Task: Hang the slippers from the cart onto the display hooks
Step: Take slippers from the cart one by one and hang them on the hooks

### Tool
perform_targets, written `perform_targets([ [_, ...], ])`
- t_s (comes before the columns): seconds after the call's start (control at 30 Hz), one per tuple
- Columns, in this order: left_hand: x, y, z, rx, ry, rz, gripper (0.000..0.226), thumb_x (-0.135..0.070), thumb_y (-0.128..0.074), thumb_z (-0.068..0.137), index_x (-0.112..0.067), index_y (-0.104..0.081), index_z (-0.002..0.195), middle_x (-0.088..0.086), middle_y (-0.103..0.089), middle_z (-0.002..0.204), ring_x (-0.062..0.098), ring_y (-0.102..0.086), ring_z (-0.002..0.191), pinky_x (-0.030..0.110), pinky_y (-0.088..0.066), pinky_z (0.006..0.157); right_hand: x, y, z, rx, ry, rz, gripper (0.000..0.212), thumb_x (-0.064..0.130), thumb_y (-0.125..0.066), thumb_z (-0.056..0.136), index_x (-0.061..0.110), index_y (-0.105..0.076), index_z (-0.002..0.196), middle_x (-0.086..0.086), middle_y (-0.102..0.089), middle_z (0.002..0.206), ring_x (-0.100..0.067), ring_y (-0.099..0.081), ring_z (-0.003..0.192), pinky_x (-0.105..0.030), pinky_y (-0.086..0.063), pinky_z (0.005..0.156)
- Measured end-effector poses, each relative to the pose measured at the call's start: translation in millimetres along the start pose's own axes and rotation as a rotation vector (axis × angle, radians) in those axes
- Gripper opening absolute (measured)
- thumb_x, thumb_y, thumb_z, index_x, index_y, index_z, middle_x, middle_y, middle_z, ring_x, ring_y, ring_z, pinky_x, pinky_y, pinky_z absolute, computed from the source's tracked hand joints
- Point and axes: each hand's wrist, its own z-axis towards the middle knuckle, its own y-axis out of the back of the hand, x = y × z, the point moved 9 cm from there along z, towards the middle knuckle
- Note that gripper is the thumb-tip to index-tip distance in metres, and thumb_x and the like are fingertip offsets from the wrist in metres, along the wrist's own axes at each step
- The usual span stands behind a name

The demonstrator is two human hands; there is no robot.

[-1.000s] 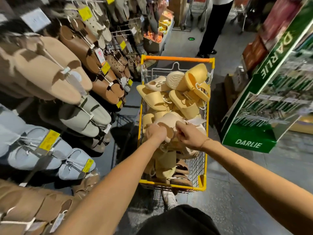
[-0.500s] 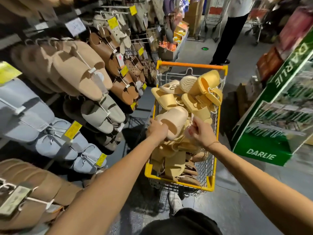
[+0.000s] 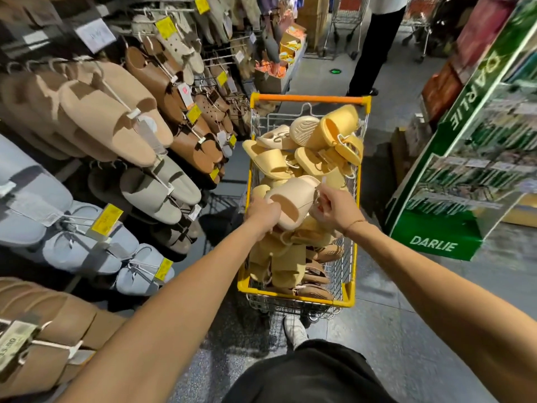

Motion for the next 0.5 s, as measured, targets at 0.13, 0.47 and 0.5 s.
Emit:
perform_targets([
  [0.13,-2.7,-6.0,3.6,0.026,0.001,-0.037,0.052,-0.026,-0.052,0.091,-0.009,-0.042,0.14,0.01,-0.056,0.111,0.035,-0.062,0.108,0.044,-0.055,0.081,0.5,11.9,-4.8,-0.011,-0.01,0.051,0.027,0.018,-0.07,0.084,0.023,-0.045,0.075,0.002,-0.056,0.069,-0.02,-0.052,0.065,-0.031,-0.045,0.06],
  [0.47,8.5,3.0,15.5,-0.108,0.083,-0.146,0.045,-0.023,-0.05,0.09,-0.012,-0.046,0.134,0.013,-0.061,0.113,0.033,-0.066,0.098,0.023,-0.037,0.043,-14.1,13.4,-13.6,-0.027,0.057,0.083,0.041,0.005,-0.059,0.092,0.033,-0.038,0.071,0.006,-0.059,0.075,-0.008,-0.056,0.072,-0.023,-0.045,0.063],
  [0.5,8.6,2.7,17.1,-0.112,0.081,-0.146,0.046,-0.023,-0.05,0.091,-0.012,-0.046,0.134,0.013,-0.061,0.113,0.033,-0.066,0.097,0.023,-0.037,0.043,-13.8,14.7,-13.4,-0.033,0.064,0.069,0.043,0.006,-0.061,0.092,0.035,-0.037,0.07,0.004,-0.061,0.077,-0.012,-0.058,0.073,-0.025,-0.048,0.065],
])
